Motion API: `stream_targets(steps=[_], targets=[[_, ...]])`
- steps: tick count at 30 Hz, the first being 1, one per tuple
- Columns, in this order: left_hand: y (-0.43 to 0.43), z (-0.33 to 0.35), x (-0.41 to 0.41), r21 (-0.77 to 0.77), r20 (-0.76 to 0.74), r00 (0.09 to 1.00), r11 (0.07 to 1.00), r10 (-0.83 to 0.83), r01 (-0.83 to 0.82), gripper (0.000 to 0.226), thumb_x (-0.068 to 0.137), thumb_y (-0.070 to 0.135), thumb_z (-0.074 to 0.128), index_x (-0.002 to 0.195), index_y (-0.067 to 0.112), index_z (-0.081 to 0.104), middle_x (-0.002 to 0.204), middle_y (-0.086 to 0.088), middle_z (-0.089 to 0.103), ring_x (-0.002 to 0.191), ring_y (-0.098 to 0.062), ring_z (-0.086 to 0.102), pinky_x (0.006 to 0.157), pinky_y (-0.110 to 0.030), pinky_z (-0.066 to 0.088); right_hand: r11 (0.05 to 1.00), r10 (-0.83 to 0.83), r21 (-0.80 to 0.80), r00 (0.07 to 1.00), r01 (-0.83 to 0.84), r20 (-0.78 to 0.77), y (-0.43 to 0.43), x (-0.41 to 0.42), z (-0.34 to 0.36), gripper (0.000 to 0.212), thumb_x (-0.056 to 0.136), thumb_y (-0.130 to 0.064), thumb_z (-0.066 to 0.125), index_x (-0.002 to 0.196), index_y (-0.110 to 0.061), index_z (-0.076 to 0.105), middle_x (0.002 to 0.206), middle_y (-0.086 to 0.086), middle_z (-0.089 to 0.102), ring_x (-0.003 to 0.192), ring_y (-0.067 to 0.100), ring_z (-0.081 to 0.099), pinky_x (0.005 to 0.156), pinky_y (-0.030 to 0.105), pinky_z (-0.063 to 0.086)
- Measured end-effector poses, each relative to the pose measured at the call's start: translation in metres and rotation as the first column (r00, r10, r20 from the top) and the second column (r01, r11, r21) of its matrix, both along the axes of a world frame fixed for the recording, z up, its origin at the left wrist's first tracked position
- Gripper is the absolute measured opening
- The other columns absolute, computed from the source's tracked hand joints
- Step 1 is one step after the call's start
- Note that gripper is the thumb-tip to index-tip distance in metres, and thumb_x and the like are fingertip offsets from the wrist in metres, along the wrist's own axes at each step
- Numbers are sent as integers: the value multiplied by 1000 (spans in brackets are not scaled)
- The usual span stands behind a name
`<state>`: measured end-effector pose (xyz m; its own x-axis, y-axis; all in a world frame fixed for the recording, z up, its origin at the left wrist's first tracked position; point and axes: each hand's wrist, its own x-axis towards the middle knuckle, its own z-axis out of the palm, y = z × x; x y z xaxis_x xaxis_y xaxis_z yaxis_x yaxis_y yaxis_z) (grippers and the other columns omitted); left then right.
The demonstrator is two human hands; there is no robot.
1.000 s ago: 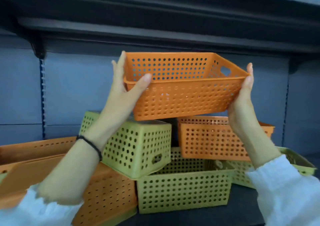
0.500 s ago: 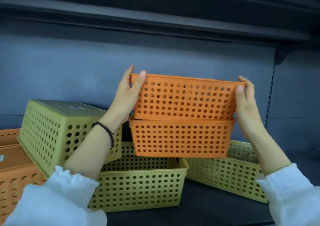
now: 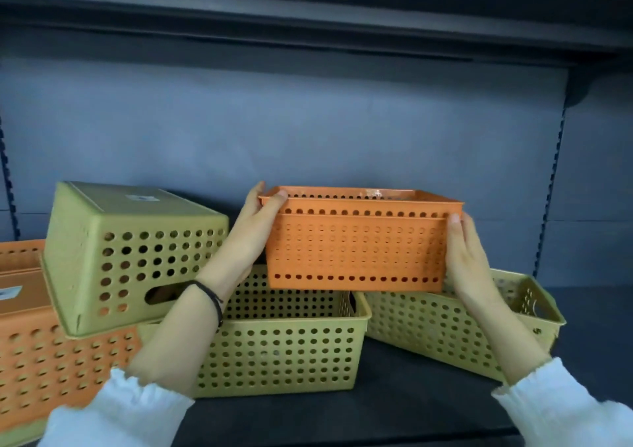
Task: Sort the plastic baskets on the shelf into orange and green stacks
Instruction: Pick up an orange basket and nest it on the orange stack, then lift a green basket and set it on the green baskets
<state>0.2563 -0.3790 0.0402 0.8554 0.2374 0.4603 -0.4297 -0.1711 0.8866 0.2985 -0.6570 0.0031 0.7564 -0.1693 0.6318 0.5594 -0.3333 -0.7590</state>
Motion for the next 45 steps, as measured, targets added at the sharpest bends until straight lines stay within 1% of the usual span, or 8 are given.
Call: stream_targets(steps=[4,8,16,22,25,34,40,45], targets=[[3,17,-19,273,108,973,935,205,-227,61,95,32,53,149,19,28,138,-5,50,122,-14,48,101,-25,32,992,-106,77,990,99,92,6,-6,0,60,100,-47,36,152,-25,18,158,-3,26,134,4,31,111,31,25],[28,26,-63,656,392,889,605,237,-451,45,91,33,57,134,22,53,146,2,46,135,-12,39,110,-26,29,941,-277,-56,855,333,438,20,-24,0,49,97,-29,46,143,-15,41,156,6,30,145,19,22,118,35,17],[120,25,-130,867,429,807,64,405,-493,61,77,64,49,122,25,62,130,-2,61,122,-26,54,99,-47,39,789,241,-599,830,134,503,128,-72,5,34,93,-28,47,119,-18,67,132,-3,61,129,13,49,108,41,40],[172,12,-154,788,171,881,475,442,-391,74,74,66,60,140,45,34,158,-5,22,142,-24,30,111,-47,30,655,302,-730,953,-195,16,216,-87,7,73,90,-54,52,151,-32,20,156,-8,32,138,10,35,110,36,33],[186,4,-154,714,64,934,637,352,-289,65,77,59,57,136,43,35,140,-5,48,116,-18,58,95,-31,48,682,448,-554,871,-478,-200,244,-82,0,77,88,-51,57,149,-37,13,147,-7,45,127,6,47,110,38,38],[240,4,-168,182,195,935,926,297,-332,36,86,47,51,116,27,49,102,3,68,86,-7,69,69,-25,57,691,681,-231,724,-685,-110,292,-98,20,76,83,-53,47,149,-41,9,145,-24,36,122,-20,39,96,5,33],[291,17,-180,-472,125,949,858,290,-200,40,97,51,37,125,24,50,117,0,65,92,-12,67,61,-40,59,765,626,-119,774,-633,-93,331,-89,27,92,74,-63,47,152,-37,4,161,-12,9,147,6,13,117,31,16],[337,12,-195,-823,61,997,562,-54,81,61,93,58,41,130,12,53,130,-30,50,113,-57,52,68,-49,60,768,602,-76,757,-636,-252,356,-75,30,87,87,-59,49,153,-36,-3,162,-9,6,147,12,15,109,30,20]])
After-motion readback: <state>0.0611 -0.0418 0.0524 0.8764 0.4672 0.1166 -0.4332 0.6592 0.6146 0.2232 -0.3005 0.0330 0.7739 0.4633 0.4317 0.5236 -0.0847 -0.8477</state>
